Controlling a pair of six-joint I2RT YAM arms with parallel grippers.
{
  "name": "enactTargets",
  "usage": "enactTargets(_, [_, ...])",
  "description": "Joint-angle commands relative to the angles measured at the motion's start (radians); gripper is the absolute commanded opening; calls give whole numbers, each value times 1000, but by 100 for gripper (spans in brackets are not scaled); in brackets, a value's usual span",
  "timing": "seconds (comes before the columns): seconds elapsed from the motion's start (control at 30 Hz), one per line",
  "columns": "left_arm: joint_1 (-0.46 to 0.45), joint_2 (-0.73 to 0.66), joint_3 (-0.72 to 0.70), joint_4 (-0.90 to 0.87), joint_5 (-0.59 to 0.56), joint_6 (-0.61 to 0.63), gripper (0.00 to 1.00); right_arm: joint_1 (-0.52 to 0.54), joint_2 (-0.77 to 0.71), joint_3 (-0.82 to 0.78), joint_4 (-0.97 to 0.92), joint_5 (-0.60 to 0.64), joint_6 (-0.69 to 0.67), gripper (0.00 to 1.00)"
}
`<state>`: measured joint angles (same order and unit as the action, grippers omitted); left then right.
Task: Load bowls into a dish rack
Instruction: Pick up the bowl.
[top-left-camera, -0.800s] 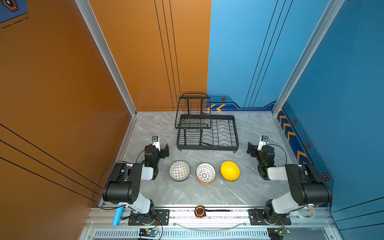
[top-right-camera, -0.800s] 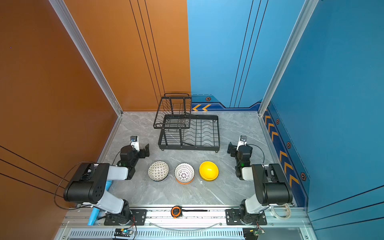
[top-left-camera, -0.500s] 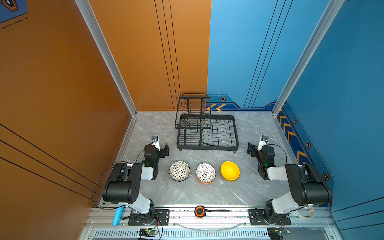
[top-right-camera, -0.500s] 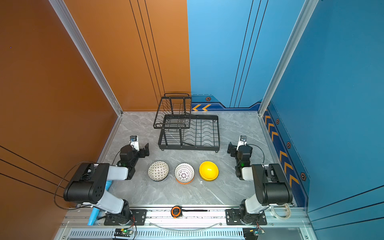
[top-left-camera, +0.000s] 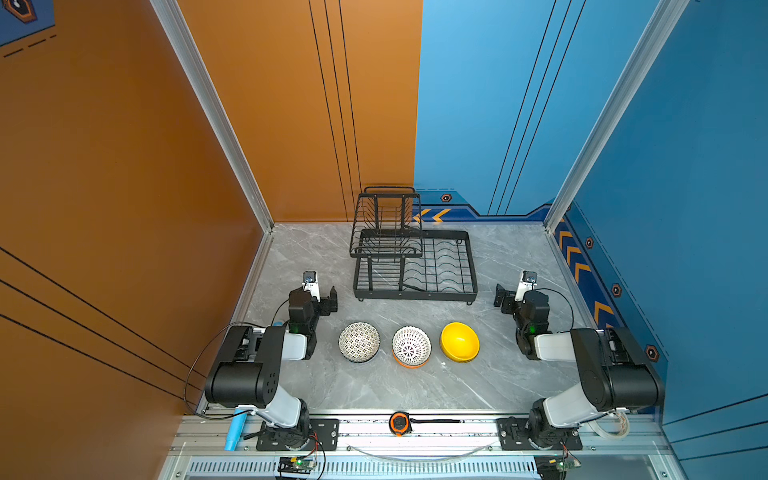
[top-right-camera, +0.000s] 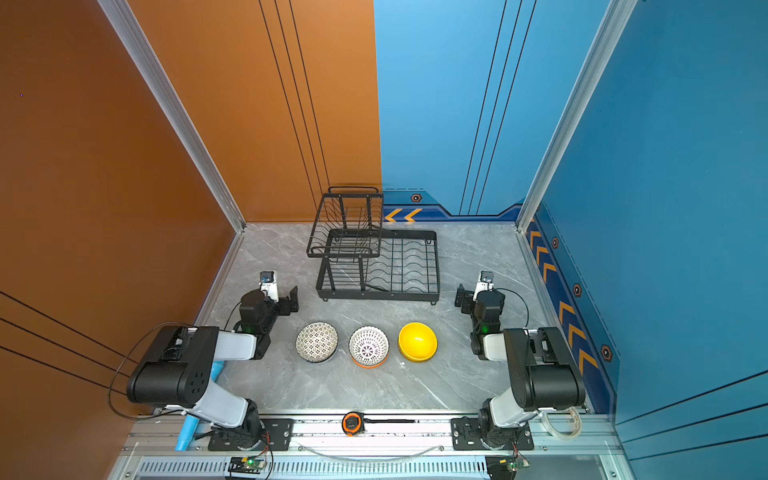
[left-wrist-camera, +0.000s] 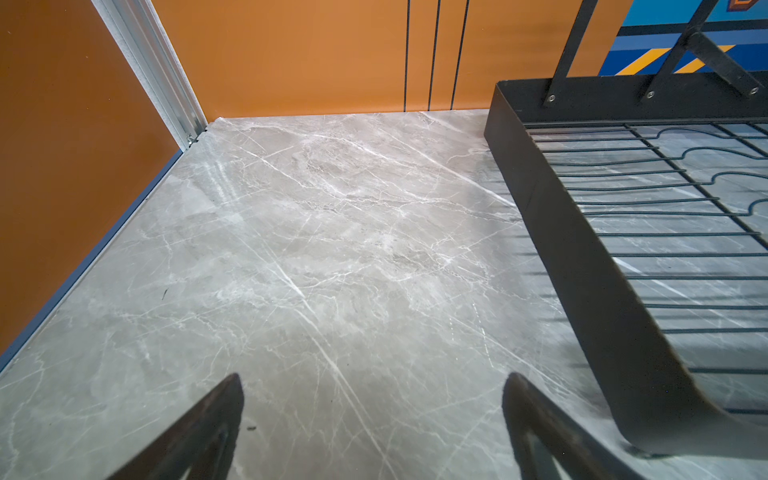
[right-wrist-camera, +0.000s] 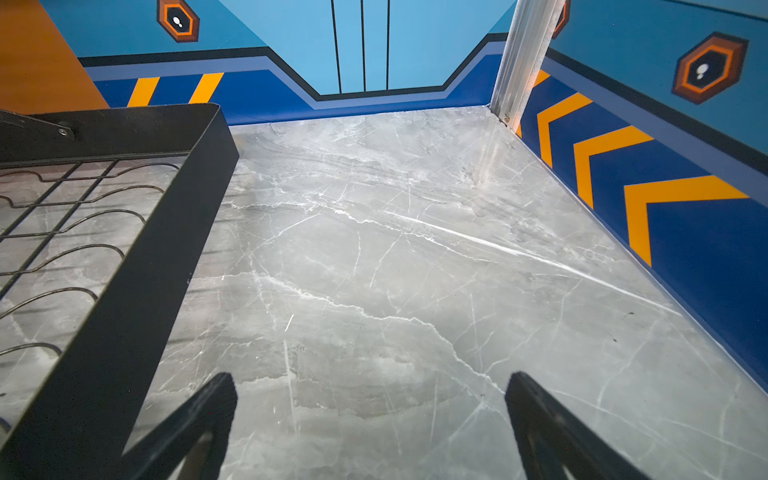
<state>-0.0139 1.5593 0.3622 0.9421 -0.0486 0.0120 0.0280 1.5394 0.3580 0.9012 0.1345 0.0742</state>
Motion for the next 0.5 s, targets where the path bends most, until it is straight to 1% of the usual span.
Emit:
enactTargets(0.0, [-1,7,16,-12,4,17,98,-35,5,2,29,-61,22,100])
enactTargets(0.07, [-1,7,14,-12,3,17,98,-48,10,-17,74,-85,30,100])
enactTargets(0.47, [-1,7,16,-12,5,16,98,-25,8,9,25,-53,7,100])
